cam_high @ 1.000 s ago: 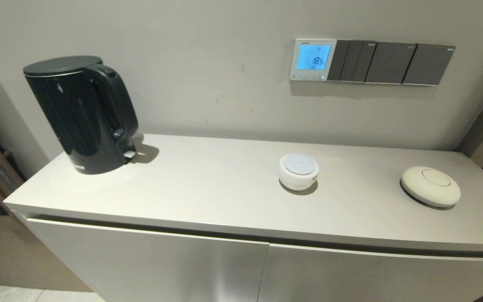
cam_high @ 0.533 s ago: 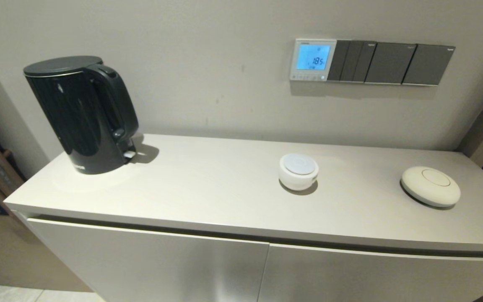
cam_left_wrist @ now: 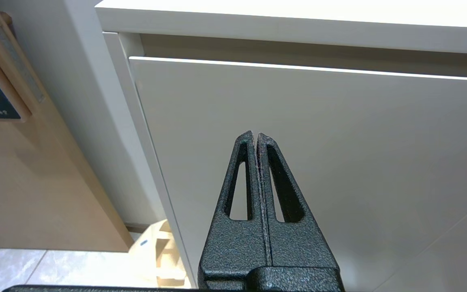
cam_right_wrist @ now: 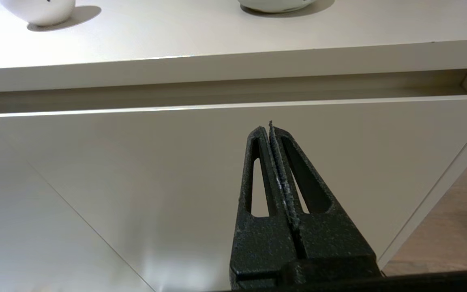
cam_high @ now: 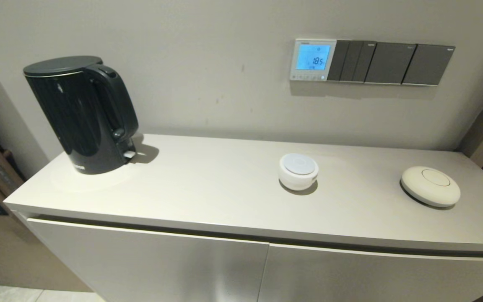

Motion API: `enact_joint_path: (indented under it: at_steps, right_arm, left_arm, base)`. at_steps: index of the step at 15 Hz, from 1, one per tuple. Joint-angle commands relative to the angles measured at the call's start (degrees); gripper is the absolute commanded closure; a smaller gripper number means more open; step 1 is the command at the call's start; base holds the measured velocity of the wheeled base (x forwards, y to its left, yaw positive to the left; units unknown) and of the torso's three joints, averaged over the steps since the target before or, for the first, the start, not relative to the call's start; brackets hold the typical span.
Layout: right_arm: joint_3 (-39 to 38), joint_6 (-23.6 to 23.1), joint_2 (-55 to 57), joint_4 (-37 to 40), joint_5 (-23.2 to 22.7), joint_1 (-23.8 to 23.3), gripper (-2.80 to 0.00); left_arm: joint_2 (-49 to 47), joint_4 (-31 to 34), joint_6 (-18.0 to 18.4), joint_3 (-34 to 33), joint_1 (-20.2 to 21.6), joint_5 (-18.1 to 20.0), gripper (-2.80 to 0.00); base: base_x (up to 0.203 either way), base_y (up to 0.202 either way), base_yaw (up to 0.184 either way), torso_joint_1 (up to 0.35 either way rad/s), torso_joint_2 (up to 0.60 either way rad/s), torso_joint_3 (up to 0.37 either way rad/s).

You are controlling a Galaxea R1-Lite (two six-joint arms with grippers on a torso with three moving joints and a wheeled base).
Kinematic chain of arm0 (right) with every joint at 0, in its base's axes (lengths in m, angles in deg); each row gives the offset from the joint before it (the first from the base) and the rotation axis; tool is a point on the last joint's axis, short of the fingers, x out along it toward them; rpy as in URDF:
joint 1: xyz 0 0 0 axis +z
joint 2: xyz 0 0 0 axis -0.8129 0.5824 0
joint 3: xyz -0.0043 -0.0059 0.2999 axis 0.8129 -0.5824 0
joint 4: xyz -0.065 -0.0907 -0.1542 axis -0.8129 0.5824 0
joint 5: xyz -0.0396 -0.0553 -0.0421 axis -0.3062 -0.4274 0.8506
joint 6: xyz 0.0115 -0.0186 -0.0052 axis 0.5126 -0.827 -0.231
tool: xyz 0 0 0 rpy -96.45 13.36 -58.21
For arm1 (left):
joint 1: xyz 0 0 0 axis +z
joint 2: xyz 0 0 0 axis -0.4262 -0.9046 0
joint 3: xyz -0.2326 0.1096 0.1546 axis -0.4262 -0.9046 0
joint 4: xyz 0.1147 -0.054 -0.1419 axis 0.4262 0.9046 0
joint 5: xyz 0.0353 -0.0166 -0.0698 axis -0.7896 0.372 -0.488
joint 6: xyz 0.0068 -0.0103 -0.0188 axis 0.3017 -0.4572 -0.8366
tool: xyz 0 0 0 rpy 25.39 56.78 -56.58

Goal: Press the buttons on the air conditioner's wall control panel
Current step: Turn off the central air conditioner

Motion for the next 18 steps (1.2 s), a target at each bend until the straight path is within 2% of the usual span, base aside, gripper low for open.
enact_joint_path:
  at_steps: [1, 18]
  right_arm:
    - [-0.11, 0.04, -0.41, 0.16, 0.02, 0.00, 0.00]
    - [-0.02, 0.83, -0.41, 0.24, -0.16, -0.05, 0.00]
  left_arm:
    - [0.01, -0.01, 0.00, 0.00, -0.02, 0.01, 0.00]
    - [-0.05, -0.01, 0.00, 0.00, 0.03, 0.01, 0.00]
  base:
    - [0.000, 0.000, 0.000, 0.000, 0.00, 0.000]
    - [0.000, 0.000, 0.000, 0.000, 0.00, 0.000]
